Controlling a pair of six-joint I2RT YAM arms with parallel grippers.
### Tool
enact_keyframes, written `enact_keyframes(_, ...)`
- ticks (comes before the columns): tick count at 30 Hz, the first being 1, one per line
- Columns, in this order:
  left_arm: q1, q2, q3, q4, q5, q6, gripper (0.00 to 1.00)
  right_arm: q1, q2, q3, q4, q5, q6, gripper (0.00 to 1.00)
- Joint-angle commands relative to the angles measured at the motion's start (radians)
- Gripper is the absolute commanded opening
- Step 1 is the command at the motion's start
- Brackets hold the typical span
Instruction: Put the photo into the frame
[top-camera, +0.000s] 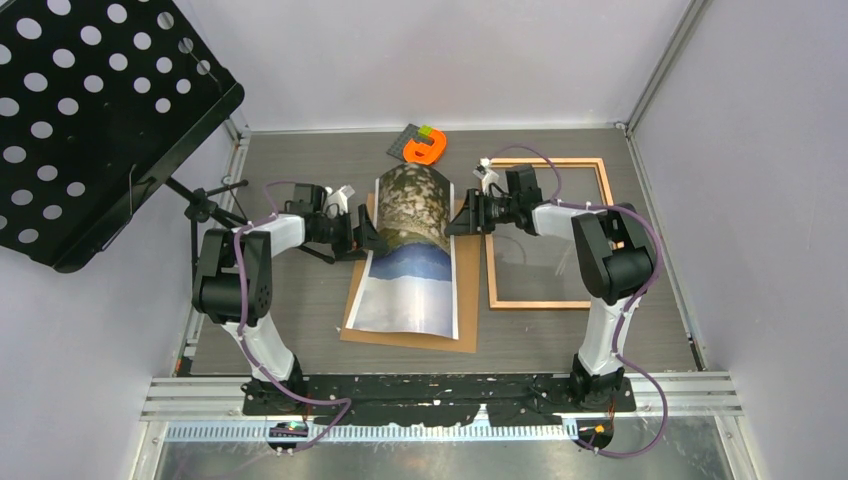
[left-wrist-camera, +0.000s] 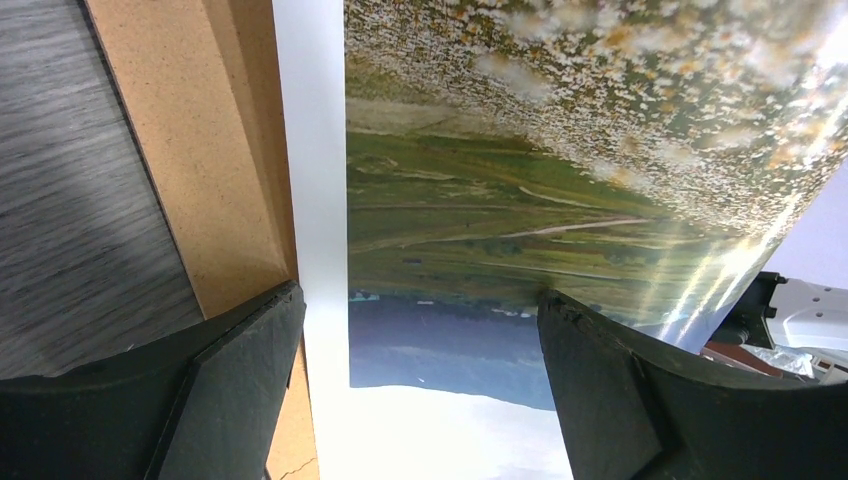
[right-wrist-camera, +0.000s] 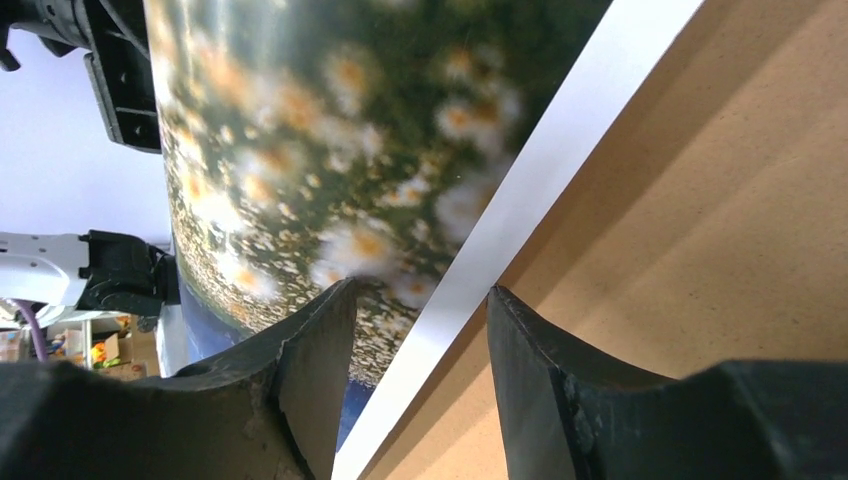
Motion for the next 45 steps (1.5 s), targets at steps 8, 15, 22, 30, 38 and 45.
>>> enact_keyframes(8, -0.016, 0.035, -0.037, -0.03, -0.025, -0.004, 0.92, -0.043, -0.046, -0.078, 0.221, -0.108, 0.12, 0.58)
enact_keyframes(15, -0.017, 0.035, -0.038, -0.029, -0.023, -0.003, 0.92, -0.063, -0.063, -0.109, 0.335, -0.146, 0.219, 0.58)
enact_keyframes(22, -0.017, 0.035, -0.037, -0.026, -0.022, -0.002, 0.92, -0.082, -0.095, -0.146, 0.43, -0.176, 0.295, 0.57)
enact_keyframes(30, -0.02, 0.034, -0.038, -0.024, -0.017, -0.001, 0.92, -0.089, -0.118, -0.169, 0.522, -0.199, 0.387, 0.54)
enact_keyframes(38, -0.023, 0.033, -0.037, -0.025, -0.018, 0.0, 0.92, -0.088, -0.127, -0.184, 0.596, -0.213, 0.448, 0.51)
enact_keyframes(45, -0.023, 0.034, -0.038, -0.024, -0.017, 0.001, 0.92, -0.09, -0.133, -0.194, 0.672, -0.229, 0.509, 0.49)
